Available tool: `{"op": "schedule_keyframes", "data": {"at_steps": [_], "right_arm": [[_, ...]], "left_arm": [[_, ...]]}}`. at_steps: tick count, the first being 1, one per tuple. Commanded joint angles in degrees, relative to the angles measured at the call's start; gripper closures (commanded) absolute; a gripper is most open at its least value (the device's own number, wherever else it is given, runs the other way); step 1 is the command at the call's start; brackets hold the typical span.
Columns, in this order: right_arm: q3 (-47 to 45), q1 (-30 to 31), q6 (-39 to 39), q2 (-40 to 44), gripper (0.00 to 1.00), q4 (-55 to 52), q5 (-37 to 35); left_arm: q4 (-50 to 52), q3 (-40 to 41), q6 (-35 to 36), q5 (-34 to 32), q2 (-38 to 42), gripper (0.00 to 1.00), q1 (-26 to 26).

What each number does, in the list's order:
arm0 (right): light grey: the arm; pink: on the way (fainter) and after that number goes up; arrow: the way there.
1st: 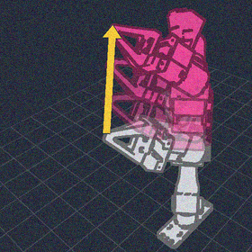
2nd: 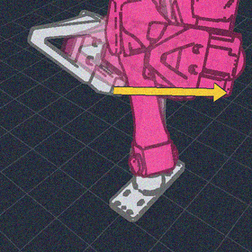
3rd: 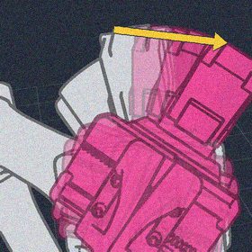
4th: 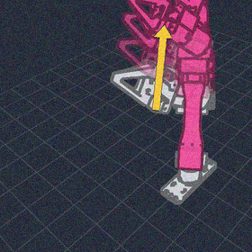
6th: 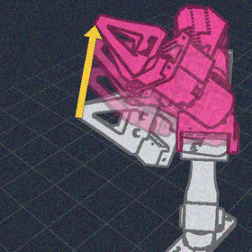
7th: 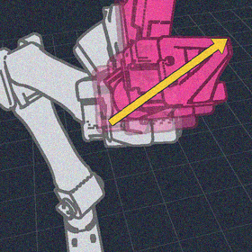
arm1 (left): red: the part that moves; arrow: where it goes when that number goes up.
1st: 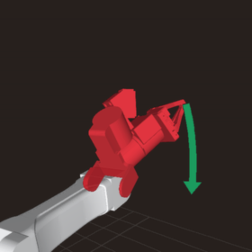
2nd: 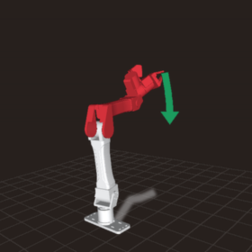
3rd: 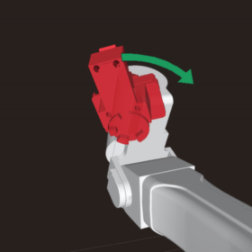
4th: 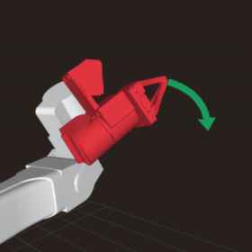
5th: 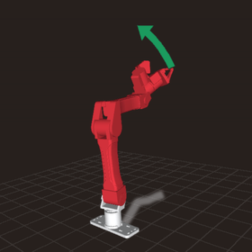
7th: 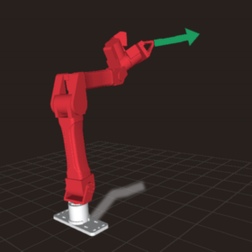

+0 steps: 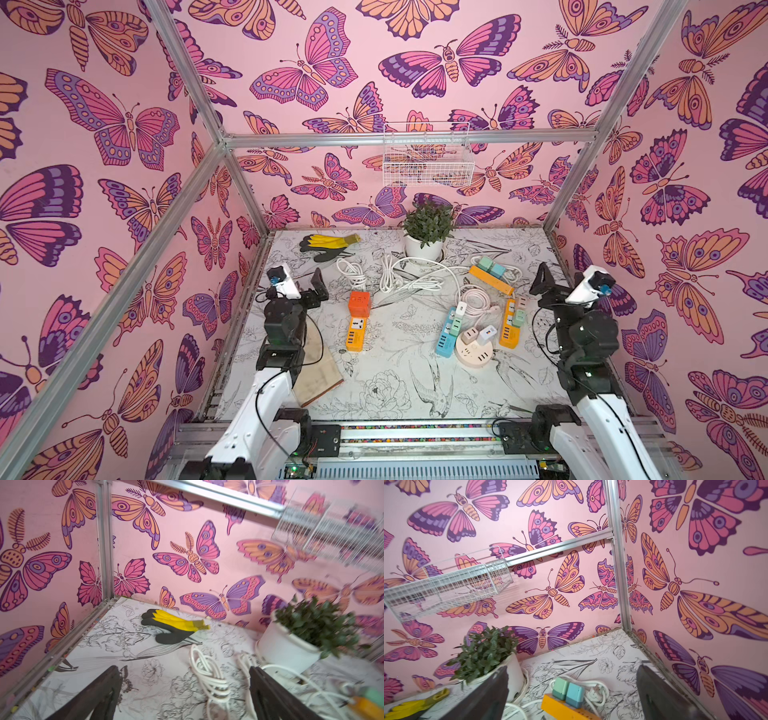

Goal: Pull the plug off the socket
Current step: Move the socket to the center of the board.

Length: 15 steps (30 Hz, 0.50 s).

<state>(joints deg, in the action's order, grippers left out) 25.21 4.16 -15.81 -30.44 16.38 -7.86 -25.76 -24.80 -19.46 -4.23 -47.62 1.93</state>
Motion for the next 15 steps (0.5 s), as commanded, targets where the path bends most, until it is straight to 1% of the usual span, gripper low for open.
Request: {"op": "schedule_keyframes", "data": {"at_steps": [1,5,9,11,12,15], "right_arm": [[-2.63,0.29,-11.11,5.86,0.01,-13.33,8.08],[-0.44,0.31,-17.48,11.55,0.01,-23.87,18.41],[1.24,0.26,-22.69,12.41,0.01,-29.40,28.49],[0.45,0.31,-25.63,12.27,0.01,-28.77,32.38],[-0.18,0.26,-26.98,12.29,0.01,-27.66,33.98],[-4.02,0.39,-31.53,11.95,0.01,-19.71,37.56]], "left_arm": [[9.06,3.05,-19.47,4.67,6.40,0.00,-0.41],[12.36,3.62,-25.38,17.64,13.70,0.00,-0.88],[13.61,3.63,-33.94,28.40,15.17,0.00,-0.63],[13.59,3.49,-37.59,32.31,14.17,0.00,0.51],[13.62,3.23,-38.28,33.60,13.47,0.00,1.07],[13.85,1.34,-36.91,36.84,11.36,0.00,4.32]]}}
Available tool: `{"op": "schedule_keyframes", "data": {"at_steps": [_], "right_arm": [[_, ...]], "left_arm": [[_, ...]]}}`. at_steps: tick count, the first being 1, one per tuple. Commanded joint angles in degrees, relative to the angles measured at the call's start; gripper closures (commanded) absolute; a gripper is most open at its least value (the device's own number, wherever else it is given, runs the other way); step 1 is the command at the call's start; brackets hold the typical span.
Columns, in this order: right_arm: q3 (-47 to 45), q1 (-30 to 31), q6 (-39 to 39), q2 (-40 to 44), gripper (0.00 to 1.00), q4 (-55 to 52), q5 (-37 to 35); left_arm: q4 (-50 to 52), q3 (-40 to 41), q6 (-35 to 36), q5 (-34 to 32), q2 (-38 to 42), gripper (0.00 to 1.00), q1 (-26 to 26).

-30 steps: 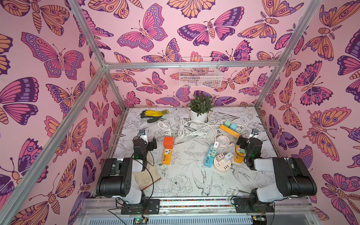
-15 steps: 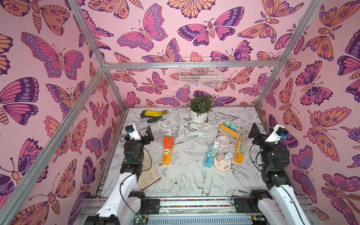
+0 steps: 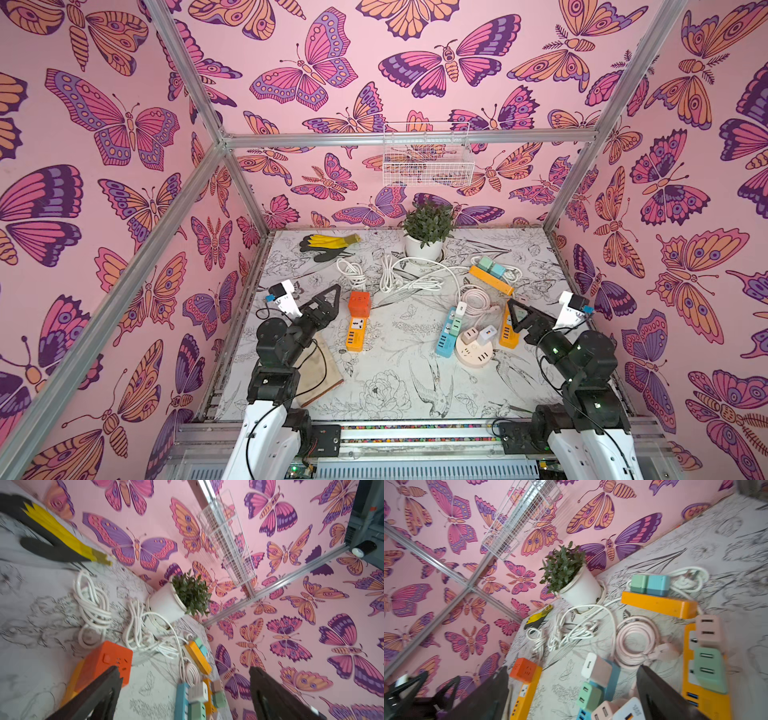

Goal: Pull the plug off the socket
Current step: Move the socket to the center of the board.

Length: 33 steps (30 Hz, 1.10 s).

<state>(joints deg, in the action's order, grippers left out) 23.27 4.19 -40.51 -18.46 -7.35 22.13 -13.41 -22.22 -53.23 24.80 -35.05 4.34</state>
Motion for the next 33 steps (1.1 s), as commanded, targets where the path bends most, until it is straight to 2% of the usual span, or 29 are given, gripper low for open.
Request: {"op": "schedule_keyframes", "data": {"at_steps": [1,4,7,14,16,19,24,33], "right_arm": [[-3.38,0.37,-8.77,-0.49,0.01,7.04,8.44],[-4.35,1.18,-11.05,-2.70,0.01,10.81,10.73],[-2.60,4.25,-8.53,-4.71,0.01,9.19,9.97],[0.76,20.62,-0.69,-12.63,0.01,7.35,-1.66],[1.72,25.68,1.43,-15.55,0.01,7.35,-5.69],[2.96,32.00,3.30,-19.92,0.01,7.96,-10.23],[3.45,34.88,3.17,-24.36,0.01,10.90,-11.50],[2.95,35.11,2.90,-22.98,0.01,9.46,-13.20]], "left_arm": [[1.79,-1.55,-2.59,8.26,-1.78,0.00,3.10],[2.71,-1.85,-1.10,7.94,-3.07,0.00,6.77],[4.39,-2.62,1.65,6.22,-4.98,0.00,11.06],[15.43,-8.55,12.71,-0.63,-13.09,0.00,19.21],[22.03,-10.83,16.84,-4.21,-14.45,0.00,20.40],[34.12,-14.32,22.45,-14.33,-15.35,0.00,21.22],[47.09,-18.09,25.50,-30.33,-19.39,0.01,21.45],[45.87,-20.58,27.54,-34.13,-34.45,0.00,24.76]]}}
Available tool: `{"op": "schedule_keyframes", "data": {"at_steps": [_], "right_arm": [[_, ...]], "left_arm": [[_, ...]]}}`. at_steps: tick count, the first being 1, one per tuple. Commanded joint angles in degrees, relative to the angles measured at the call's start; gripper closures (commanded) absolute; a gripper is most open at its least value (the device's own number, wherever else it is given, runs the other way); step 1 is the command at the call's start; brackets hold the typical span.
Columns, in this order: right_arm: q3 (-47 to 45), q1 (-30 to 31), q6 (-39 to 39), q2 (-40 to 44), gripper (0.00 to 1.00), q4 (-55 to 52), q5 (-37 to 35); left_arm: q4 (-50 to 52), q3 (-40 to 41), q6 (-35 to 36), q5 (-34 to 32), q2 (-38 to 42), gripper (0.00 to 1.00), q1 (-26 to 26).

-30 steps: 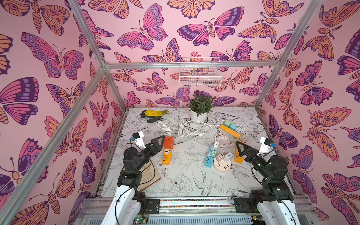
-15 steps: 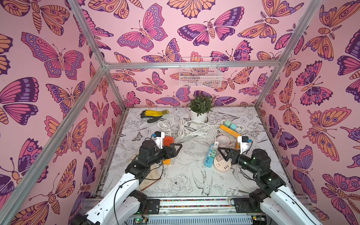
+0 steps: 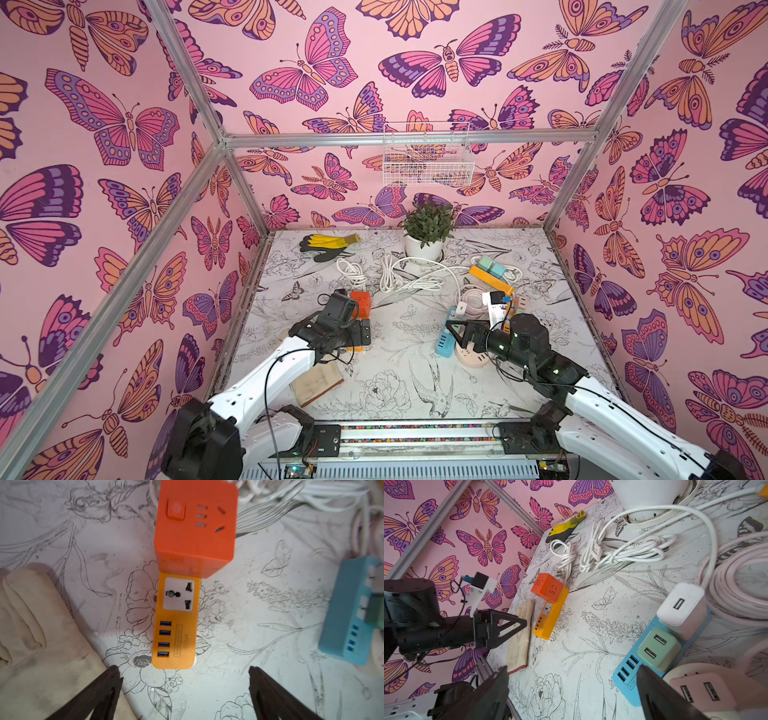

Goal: Pull the plug off the socket
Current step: Move the socket to the center of the board.

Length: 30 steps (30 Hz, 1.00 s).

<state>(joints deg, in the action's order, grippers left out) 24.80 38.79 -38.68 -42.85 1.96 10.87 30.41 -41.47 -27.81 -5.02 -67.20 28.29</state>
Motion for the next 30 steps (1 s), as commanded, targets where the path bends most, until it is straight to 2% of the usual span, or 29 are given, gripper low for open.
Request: {"op": "schedule_keyframes", "data": {"at_steps": [1,8,13,16,26,30], "right_arm": [[1.16,0.56,0.98,1.82,0.01,0.02,-2.20],[0.34,0.50,0.19,2.41,0.01,0.15,-2.26],[0.34,0.57,0.34,3.22,0.01,-1.16,-3.10],[-0.18,0.54,0.36,3.99,0.01,-1.41,-3.52],[-0.98,0.52,0.00,5.06,0.01,-1.77,-3.93],[-1.23,0.58,0.00,5.88,0.01,-2.61,-4.07]], "left_arm": [[1.32,-1.50,2.45,-4.52,-3.91,0.00,1.11],[-2.71,-3.92,3.47,-7.43,-15.47,0.00,2.38],[-3.84,-5.63,3.12,-8.17,-22.36,0.08,2.36],[-5.15,-5.31,3.01,-7.40,-24.06,0.19,2.36],[-6.18,-3.38,2.68,-3.53,-21.03,0.48,2.59],[-6.07,-1.90,2.20,-2.77,-16.87,0.51,5.35]]}}
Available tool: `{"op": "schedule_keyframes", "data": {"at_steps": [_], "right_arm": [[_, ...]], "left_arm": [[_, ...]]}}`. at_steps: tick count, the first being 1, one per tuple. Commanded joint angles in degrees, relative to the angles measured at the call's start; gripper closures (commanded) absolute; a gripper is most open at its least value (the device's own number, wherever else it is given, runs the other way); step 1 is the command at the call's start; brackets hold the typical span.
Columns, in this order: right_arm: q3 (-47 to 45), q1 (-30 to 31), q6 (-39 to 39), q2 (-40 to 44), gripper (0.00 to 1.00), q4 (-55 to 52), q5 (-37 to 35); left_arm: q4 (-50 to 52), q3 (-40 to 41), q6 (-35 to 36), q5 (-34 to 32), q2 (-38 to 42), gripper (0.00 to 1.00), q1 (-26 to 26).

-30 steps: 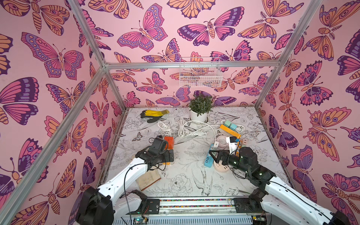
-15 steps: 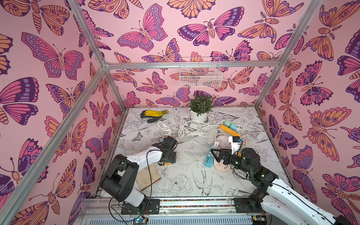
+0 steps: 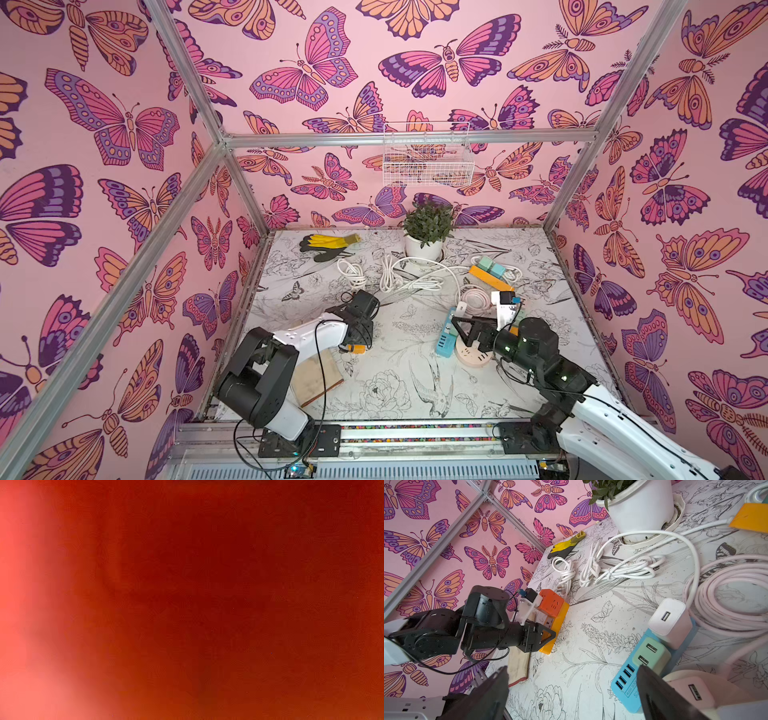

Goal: Pull the plug off the socket
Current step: Move the socket to the center of the board.

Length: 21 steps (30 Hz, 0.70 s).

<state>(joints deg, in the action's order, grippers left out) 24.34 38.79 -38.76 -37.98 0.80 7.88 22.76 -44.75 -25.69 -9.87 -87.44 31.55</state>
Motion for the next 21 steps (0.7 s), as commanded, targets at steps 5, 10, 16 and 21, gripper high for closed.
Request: {"op": "schedule_keyframes", "data": {"at_steps": [5,10,16,21], "right_arm": [[-1.60,0.52,-0.08,2.65,0.01,-1.94,-1.96],[-1.93,0.58,-0.01,3.84,0.01,-3.01,-2.78],[-1.74,0.51,0.27,5.90,0.01,-5.67,-3.10],[-1.84,0.58,0.61,7.86,0.01,-7.78,-3.72]], "left_arm": [[1.58,2.39,-3.86,1.61,7.03,0.51,9.84],[1.93,-0.05,-9.04,-1.28,4.20,0.51,18.80],[4.53,-6.42,-13.44,-4.18,-3.34,0.51,26.02],[6.18,-10.21,-15.05,-4.90,-7.23,0.44,29.25]]}}
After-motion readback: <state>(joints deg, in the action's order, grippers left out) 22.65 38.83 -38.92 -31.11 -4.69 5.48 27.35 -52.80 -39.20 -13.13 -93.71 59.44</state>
